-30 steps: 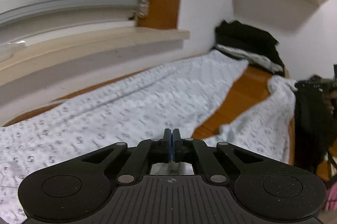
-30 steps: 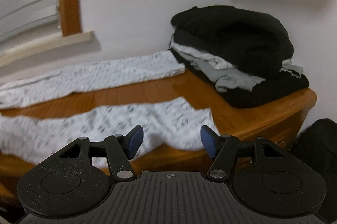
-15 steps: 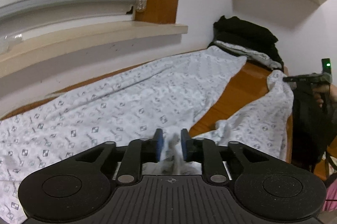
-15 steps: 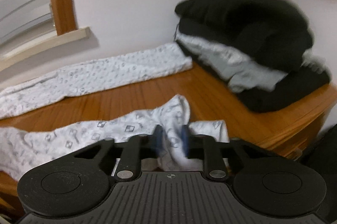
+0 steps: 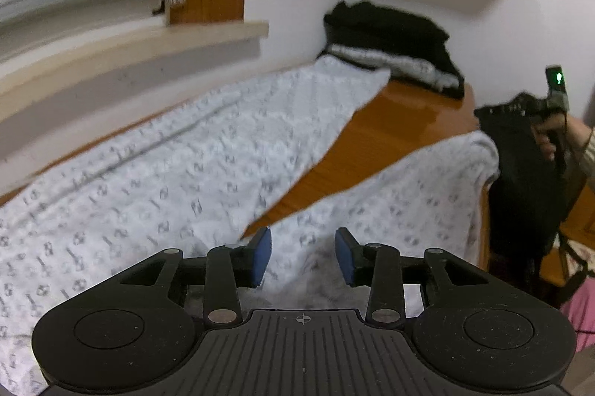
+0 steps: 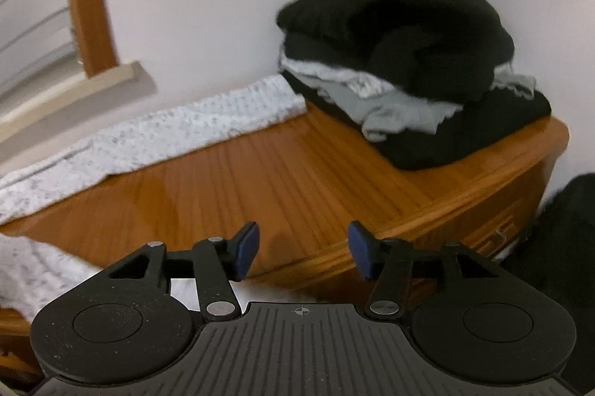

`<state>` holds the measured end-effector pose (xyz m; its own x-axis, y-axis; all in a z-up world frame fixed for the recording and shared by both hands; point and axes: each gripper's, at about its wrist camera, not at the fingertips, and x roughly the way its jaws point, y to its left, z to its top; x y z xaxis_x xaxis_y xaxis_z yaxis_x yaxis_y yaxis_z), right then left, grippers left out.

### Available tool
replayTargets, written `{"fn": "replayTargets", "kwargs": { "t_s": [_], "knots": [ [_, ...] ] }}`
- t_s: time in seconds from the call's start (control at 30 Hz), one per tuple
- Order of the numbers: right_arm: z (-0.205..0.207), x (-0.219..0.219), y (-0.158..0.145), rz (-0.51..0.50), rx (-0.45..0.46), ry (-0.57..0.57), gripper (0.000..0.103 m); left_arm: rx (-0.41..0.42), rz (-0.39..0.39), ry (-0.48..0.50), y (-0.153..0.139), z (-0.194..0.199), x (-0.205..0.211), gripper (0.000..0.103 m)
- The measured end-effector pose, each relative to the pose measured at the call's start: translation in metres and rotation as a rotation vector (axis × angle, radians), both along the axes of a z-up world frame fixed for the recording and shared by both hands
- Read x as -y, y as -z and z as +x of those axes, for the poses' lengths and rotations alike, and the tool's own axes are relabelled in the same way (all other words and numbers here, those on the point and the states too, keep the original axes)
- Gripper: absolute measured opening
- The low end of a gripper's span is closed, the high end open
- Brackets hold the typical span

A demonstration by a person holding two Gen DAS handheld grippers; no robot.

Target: Fold clothes

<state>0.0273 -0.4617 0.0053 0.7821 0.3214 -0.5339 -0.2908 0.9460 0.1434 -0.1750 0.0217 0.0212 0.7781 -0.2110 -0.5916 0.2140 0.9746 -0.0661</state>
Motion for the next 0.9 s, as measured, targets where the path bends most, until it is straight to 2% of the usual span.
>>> {"fn": "replayTargets", "kwargs": {
  "t_s": [0.17, 0.27, 0.53, 0.63, 0.73, 0.9],
  "knots": [
    [-0.014, 0.003, 0.008, 0.015, -0.008, 0.003, 0.058, -0.012, -0.012, 0.001, 0.008, 0.002, -0.005, 0.045],
    [-0.031, 0.003, 0.013, -0.004, -0.019, -0.039, 0.06, -0.011, -0.005, 0.004, 0.008, 0.003, -0.004, 0.046],
    [-0.075, -0.03, 0.05, -0.147, -0.156, -0.263, 0.06, -0.013, -0.015, 0.001, 0.008, 0.004, -0.005, 0.047],
    [-0.092, -0.047, 0.068, -0.194, -0.204, -0.356, 0.061, -0.014, -0.012, 0.009, 0.008, 0.005, -0.004, 0.051],
    [-0.106, -0.071, 0.091, -0.233, -0.246, -0.441, 0.065, -0.013, -0.009, 0.013, 0.008, 0.004, -0.003, 0.052],
    [-0.097, -0.091, 0.116, -0.287, -0.233, -0.384, 0.068, -0.015, -0.019, 0.017, 0.008, 0.003, -0.005, 0.055]
  ]
}}
